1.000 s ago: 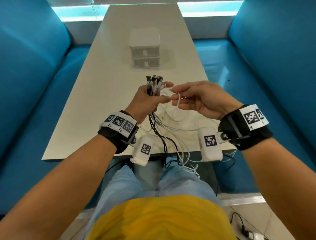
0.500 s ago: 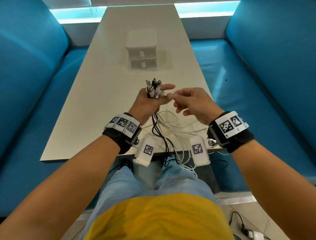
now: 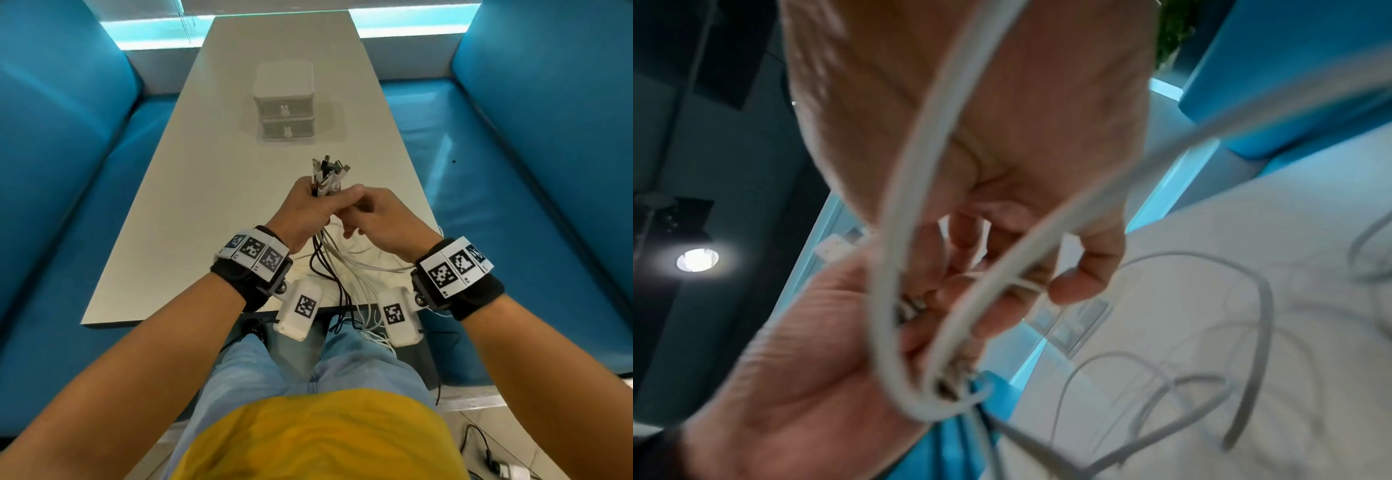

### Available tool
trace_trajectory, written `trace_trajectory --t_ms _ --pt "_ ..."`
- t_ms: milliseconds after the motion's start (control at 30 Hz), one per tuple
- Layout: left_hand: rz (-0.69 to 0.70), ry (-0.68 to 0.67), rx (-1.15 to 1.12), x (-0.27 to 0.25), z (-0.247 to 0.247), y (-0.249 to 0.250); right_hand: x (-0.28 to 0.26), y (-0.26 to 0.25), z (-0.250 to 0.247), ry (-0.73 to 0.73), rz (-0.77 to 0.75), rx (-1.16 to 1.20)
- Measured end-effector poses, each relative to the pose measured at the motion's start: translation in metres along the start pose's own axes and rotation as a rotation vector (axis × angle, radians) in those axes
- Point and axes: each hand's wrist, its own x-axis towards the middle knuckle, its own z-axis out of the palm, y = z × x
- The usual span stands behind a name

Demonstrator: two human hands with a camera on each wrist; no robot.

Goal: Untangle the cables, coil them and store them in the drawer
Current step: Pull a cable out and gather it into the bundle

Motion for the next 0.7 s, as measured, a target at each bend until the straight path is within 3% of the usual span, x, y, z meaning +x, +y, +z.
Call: trace_trajectory --t_ms 133,333,467,567,700 --pt "-0.084 0.209 -0.124 0.008 -0.011 0.009 0.003 0.021 -0.024 0.017 0.07 -0.169" --pt "-0.11 0.031 -0.512 0.012 -0.03 0.02 0.004 0.057 -0.071 0.105 0.257 -0.393" --pt "-0.257 -0.072 -0.416 0.01 -0.023 0.018 0.001 0.061 -0.087 0.253 0.301 -0.454" --pt "-0.272 -0.126 -0.202 0.013 -0.016 0.014 -0.008 0.055 -0.097 0.315 0.309 -0.434" --pt "-0.247 -0.108 0.149 0.018 0.017 0.008 -0.02 0.019 -0.088 0.266 0.106 -0.157"
